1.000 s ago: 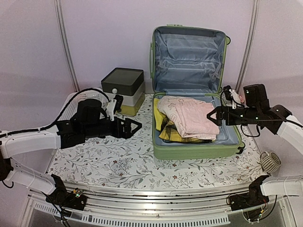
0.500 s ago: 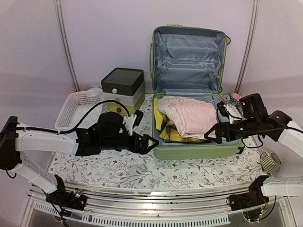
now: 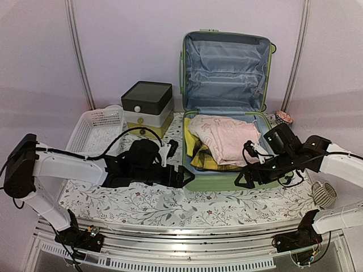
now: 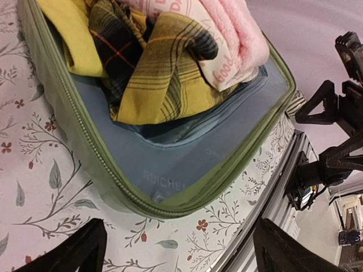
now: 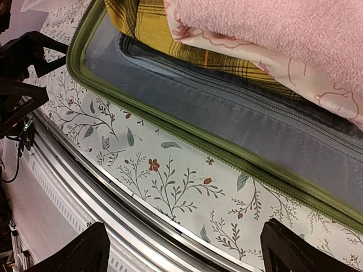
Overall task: Open, take out, and arrange the luggage
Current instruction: Adjust the opened luggage at the center of the board.
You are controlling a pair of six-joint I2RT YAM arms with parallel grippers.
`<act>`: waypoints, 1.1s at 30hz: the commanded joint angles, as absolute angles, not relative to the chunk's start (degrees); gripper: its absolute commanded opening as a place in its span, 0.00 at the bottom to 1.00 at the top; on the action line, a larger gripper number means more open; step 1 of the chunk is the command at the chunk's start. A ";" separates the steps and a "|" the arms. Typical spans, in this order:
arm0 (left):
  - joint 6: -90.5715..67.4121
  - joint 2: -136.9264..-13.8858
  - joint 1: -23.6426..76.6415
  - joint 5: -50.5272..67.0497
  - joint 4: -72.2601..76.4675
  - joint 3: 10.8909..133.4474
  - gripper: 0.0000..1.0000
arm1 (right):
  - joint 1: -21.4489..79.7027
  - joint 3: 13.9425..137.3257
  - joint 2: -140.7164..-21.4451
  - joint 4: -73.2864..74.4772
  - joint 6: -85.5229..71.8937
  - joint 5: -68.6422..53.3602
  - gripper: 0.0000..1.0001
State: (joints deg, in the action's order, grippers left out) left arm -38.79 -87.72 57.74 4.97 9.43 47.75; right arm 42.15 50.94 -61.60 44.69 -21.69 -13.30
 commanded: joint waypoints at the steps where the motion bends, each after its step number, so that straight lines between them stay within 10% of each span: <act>1: -39.81 -89.95 58.53 5.94 10.45 49.03 0.92 | 43.93 50.96 -62.64 45.07 -24.52 -9.16 0.93; 33: -41.66 -100.10 57.80 5.68 13.61 52.77 0.72 | 46.42 46.64 -71.72 34.81 -37.30 1.95 0.64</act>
